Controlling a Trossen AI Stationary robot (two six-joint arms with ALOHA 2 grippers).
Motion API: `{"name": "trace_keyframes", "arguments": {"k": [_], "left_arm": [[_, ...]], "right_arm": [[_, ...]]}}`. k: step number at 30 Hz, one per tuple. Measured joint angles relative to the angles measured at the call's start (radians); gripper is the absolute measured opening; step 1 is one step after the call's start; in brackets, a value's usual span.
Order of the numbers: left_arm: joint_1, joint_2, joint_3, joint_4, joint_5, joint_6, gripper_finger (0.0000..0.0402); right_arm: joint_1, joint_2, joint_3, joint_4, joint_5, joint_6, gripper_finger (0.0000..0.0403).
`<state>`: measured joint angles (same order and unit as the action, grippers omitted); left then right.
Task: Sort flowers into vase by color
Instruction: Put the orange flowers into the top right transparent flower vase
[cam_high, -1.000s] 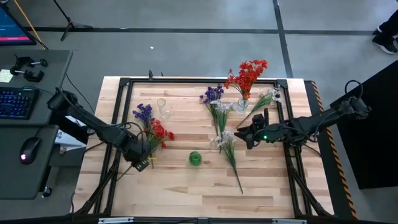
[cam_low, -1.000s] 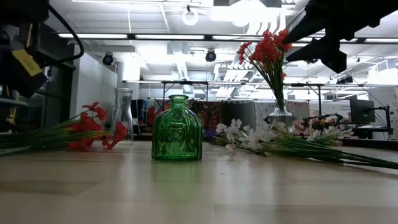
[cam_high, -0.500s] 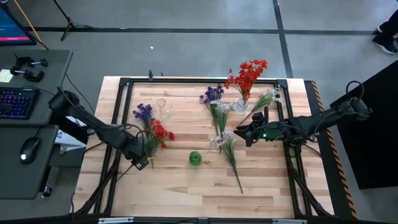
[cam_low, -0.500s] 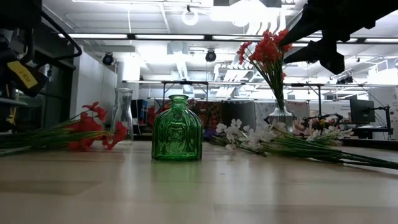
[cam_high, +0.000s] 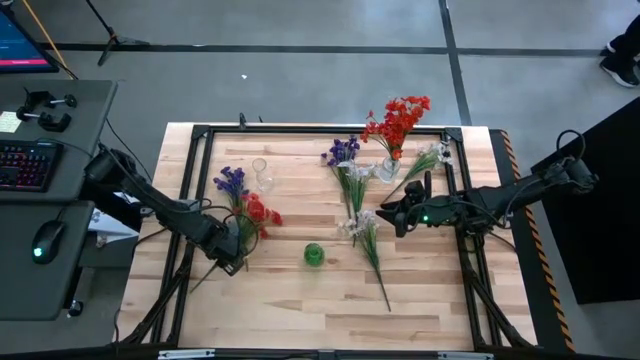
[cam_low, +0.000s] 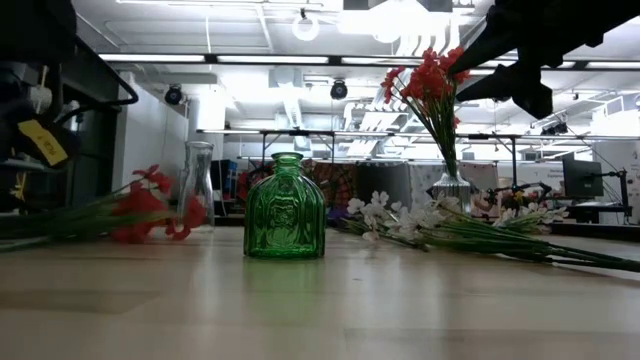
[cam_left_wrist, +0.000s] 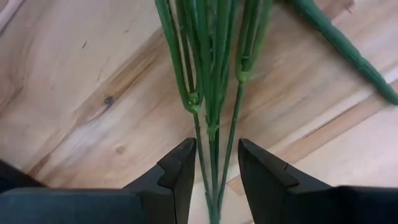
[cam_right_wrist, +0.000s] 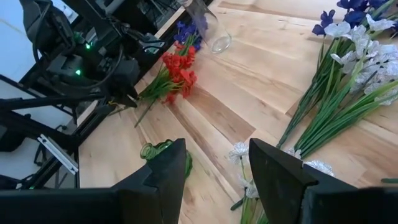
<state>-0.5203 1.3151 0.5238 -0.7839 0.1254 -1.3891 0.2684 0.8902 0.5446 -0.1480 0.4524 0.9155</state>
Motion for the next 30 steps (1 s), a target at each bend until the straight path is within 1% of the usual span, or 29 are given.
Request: {"name": "trace_keyframes", "arguments": {"k": [3, 5, 7, 10, 11, 16, 18, 20, 23, 27, 30], "left_arm": [[0.019, 0.0, 0.0, -0.001, 0.011, -0.075, 0.011], [0.034, -0.002, -0.001, 0.0, 0.029, -0.069, 0.0096], [0.043, -0.016, 0.0, -0.002, 0.031, -0.059, 0.007], [0.05, -0.045, 0.013, -0.025, 0.013, -0.037, 0.0017], [0.05, -0.062, 0.026, -0.041, 0.004, -0.033, 0.0009], [0.043, -0.149, 0.116, -0.157, -0.011, -0.032, 0.0004], [0.034, -0.193, 0.174, -0.173, -0.047, -0.018, 0.0003], [0.026, -0.239, 0.239, -0.19, -0.107, 0.0, 0.0002], [0.019, -0.297, 0.351, -0.163, -0.263, 0.058, 0.0001], [0.037, -0.329, 0.481, -0.049, -0.533, 0.251, 0.0001], [0.077, -0.317, 0.549, 0.085, -0.703, 0.465, 0.0]], "right_arm": [[0.0, 0.0, 0.0, 0.0, 0.0, -0.008, 0.0165], [0.0, 0.0, 0.0, 0.0, 0.0, -0.017, 0.0165], [0.0, 0.0, 0.0, 0.008, -0.008, -0.033, 0.0165], [0.0, 0.0, 0.0, 0.055, -0.038, -0.068, 0.0165], [0.0, 0.0, 0.0, 0.077, -0.046, -0.083, 0.0165], [0.0, -0.001, 0.0, 0.226, -0.103, -0.135, 0.0165], [0.0, -0.001, 0.0, 0.312, -0.136, -0.138, 0.0165], [0.0, -0.001, 0.0, 0.402, -0.162, -0.134, 0.0165], [0.0, -0.001, 0.001, 0.534, -0.19, -0.138, 0.0165], [0.0, 0.0, 0.045, 0.56, -0.206, -0.165, 0.0165], [0.0, 0.024, 0.095, 0.557, -0.228, -0.239, 0.0165]]}}
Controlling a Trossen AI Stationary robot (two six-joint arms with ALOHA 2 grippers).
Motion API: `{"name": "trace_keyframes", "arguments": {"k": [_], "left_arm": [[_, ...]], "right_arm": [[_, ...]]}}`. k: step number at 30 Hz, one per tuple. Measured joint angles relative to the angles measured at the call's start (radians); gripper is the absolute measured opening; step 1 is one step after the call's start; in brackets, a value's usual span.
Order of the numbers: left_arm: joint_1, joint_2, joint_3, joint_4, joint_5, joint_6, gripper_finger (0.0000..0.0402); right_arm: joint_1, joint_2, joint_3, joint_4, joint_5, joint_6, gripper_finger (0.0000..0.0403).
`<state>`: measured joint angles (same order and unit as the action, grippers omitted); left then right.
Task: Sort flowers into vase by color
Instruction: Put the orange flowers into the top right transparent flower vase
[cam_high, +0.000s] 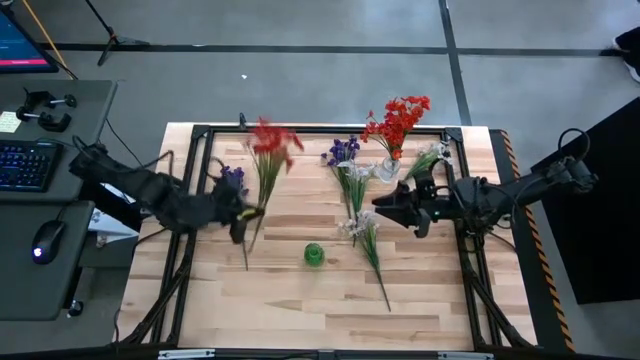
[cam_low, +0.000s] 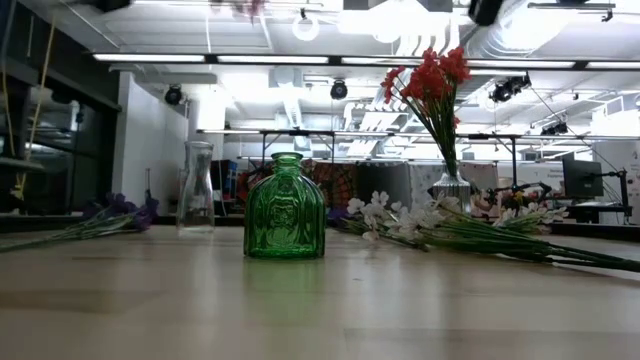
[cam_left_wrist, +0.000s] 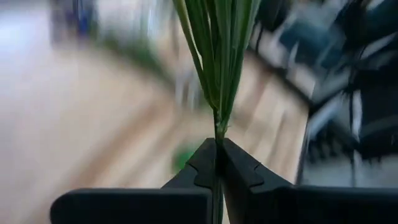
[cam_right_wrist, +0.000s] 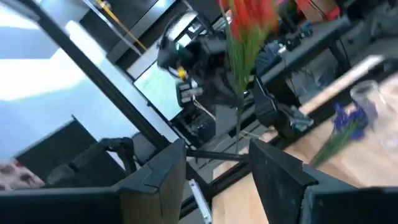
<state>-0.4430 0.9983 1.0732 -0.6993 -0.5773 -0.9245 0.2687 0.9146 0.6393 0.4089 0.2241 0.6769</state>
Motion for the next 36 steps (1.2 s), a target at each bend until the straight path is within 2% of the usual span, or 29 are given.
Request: {"name": "trace_keyframes", "arguments": {"k": [3, 5, 9, 15, 22, 31, 36], "left_arm": [[0.065, 0.033, 0.033, 0.192, -0.099, 0.239, 0.0], [0.116, 0.059, 0.035, 0.352, -0.106, 0.377, 0.0], [0.193, 0.126, 0.035, 0.604, -0.03, 0.552, 0.0], [0.236, 0.221, 0.035, 0.787, 0.087, 0.618, 0.0], [0.247, 0.261, 0.035, 0.871, 0.101, 0.658, 0.0], [0.247, 0.261, 0.035, 0.88, 0.1, 0.703, 0.0], [0.247, 0.261, 0.035, 0.882, 0.1, 0.725, 0.0]], "right_arm": [[-0.001, 0.054, 0.061, -0.007, -0.001, -0.076, 0.0165], [-0.01, 0.103, 0.108, -0.029, 0.001, -0.128, 0.0165], [-0.039, 0.213, 0.218, -0.122, 0.003, -0.211, 0.0165], [-0.082, 0.366, 0.404, -0.241, 0.055, -0.315, 0.0165], [-0.105, 0.466, 0.554, -0.391, 0.03, -0.331, 0.018], [-0.138, 0.529, 0.608, -0.391, 0.032, -0.367, 0.026], [-0.145, 0.551, 0.624, -0.385, 0.03, -0.42, 0.0264]]}}
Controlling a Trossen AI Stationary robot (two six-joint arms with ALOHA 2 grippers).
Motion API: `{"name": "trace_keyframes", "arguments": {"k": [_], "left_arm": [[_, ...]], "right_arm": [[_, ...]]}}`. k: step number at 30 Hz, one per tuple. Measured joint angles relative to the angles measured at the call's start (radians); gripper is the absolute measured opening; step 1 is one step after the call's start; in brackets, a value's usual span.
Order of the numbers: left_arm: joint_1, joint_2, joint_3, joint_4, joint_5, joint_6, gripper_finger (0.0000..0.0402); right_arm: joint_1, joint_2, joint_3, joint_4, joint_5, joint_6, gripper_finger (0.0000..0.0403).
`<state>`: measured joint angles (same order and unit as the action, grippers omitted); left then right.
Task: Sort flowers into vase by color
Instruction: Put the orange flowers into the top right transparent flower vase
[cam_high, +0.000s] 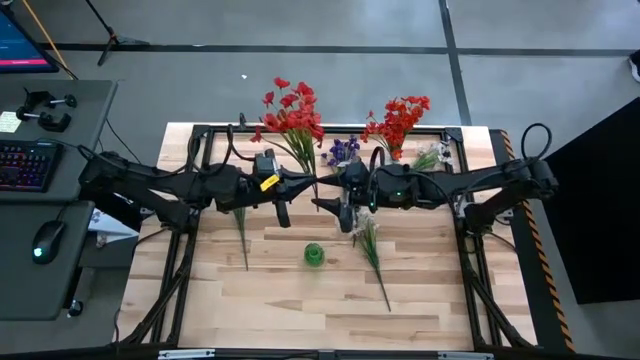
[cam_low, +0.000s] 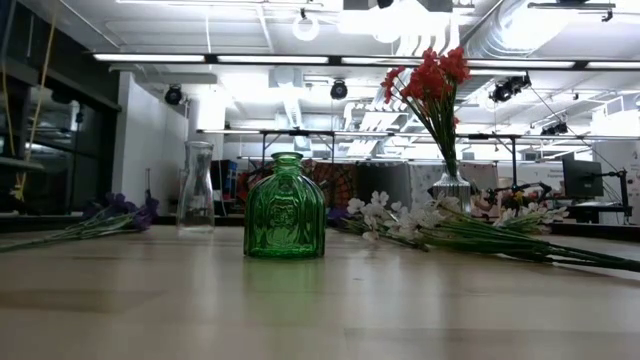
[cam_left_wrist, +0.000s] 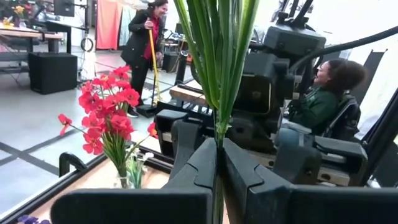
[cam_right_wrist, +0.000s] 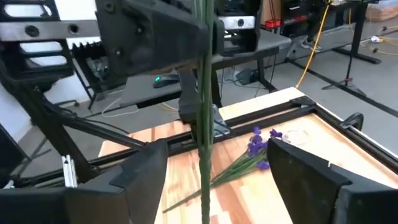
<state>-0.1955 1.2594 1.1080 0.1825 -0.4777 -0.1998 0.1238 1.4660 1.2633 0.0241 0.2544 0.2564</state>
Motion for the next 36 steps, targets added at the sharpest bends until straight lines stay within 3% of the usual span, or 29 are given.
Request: {"name": "trace_keyframes", "arguments": {"k": [4, 13, 18, 25, 28, 32, 36], "left_arm": [[0.006, 0.0, 0.0, 0.0, -0.001, 0.011, 0.0], [0.026, 0.0, 0.0, -0.001, -0.001, 0.011, 0.0], [0.026, 0.0, 0.0, -0.001, 0.001, 0.011, 0.0], [0.025, 0.0, 0.0, -0.001, 0.001, 0.012, 0.0], [0.025, 0.003, 0.0, 0.001, 0.001, 0.011, 0.0], [0.025, 0.004, 0.0, 0.0, 0.001, 0.011, 0.0], [0.025, 0.004, 0.0, 0.001, -0.001, 0.011, 0.0]], "right_arm": [[-0.002, 0.009, 0.0, 0.001, 0.03, 0.0, 0.0234], [-0.001, 0.007, 0.0, 0.009, 0.078, 0.005, 0.0093], [-0.001, 0.007, 0.0, 0.066, 0.079, 0.005, 0.0088], [-0.002, 0.007, 0.0, 0.07, 0.083, -0.015, 0.0146], [-0.002, 0.007, 0.0, 0.07, 0.071, -0.036, 0.0152], [-0.002, 0.007, 0.0, 0.07, 0.075, -0.048, 0.0113], [-0.002, 0.007, 0.0, 0.076, 0.074, -0.049, 0.0032]]}}
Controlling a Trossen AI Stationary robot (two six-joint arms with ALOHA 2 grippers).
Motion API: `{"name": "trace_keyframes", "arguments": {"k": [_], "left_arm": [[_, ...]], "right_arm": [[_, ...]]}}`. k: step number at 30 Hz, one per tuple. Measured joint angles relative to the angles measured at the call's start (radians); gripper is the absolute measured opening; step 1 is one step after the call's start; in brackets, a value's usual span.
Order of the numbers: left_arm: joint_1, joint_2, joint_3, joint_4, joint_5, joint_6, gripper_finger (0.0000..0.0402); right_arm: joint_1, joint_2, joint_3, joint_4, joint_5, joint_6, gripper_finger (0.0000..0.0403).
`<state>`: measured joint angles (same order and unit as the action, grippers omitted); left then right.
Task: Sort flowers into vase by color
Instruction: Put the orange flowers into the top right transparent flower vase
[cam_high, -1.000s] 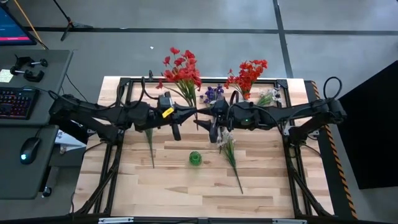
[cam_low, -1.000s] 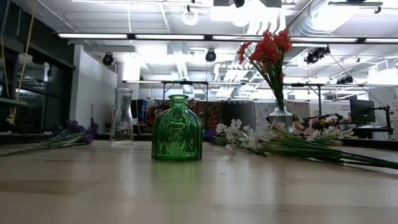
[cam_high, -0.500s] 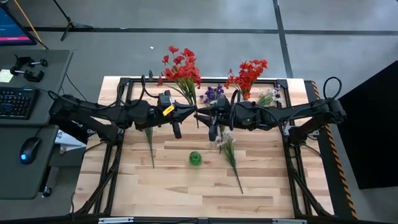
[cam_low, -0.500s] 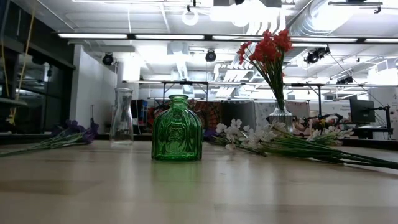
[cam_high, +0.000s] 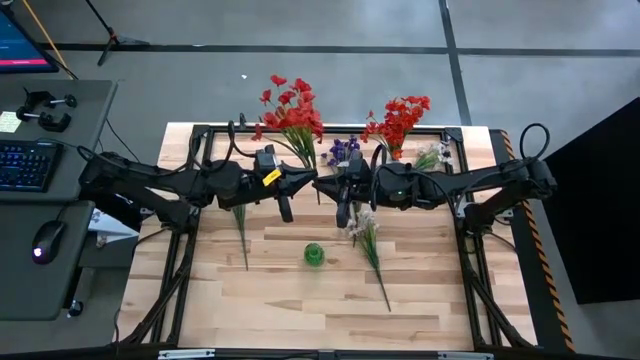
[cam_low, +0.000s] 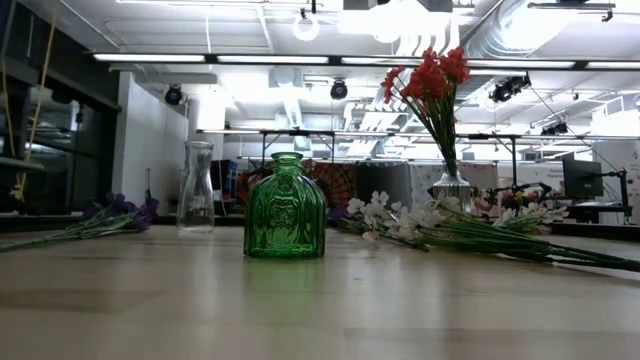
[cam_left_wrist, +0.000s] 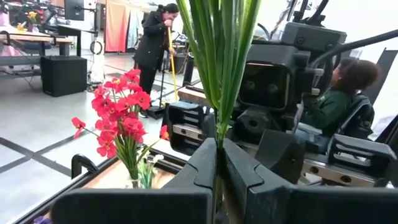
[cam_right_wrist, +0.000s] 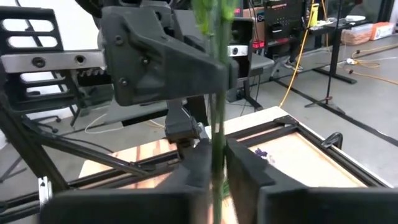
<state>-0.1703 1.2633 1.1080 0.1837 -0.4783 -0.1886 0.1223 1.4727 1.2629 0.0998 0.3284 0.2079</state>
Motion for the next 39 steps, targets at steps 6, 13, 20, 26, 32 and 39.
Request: {"name": "trace_keyframes", "arguments": {"k": [6, 13, 20, 26, 32, 39], "left_arm": [[0.001, 0.0, 0.0, 0.004, 0.007, -0.01, 0.0012], [0.015, -0.084, 0.001, -0.097, 0.059, -0.045, 0.0088], [-0.007, -0.198, 0.002, -0.348, 0.046, -0.097, 0.0162], [-0.056, -0.23, -0.108, -0.369, -0.016, -0.213, 0.017], [-0.073, -0.222, -0.305, -0.072, -0.032, -0.305, 0.017], [-0.044, -0.223, -0.346, 0.01, -0.063, -0.291, 0.017]], "right_arm": [[0.0, -0.001, 0.0, 0.009, 0.009, -0.007, 0.0012], [-0.001, -0.063, 0.0, -0.103, 0.075, -0.011, 0.0003], [-0.005, -0.197, 0.0, -0.41, 0.177, 0.005, 0.0002], [0.052, -0.352, -0.002, -0.889, 0.399, 0.232, 0.0001], [0.272, -0.545, -0.182, -1.075, 0.684, 0.652, 0.0], [0.379, -0.686, -0.591, -0.807, 1.06, 0.883, 0.0]]}}
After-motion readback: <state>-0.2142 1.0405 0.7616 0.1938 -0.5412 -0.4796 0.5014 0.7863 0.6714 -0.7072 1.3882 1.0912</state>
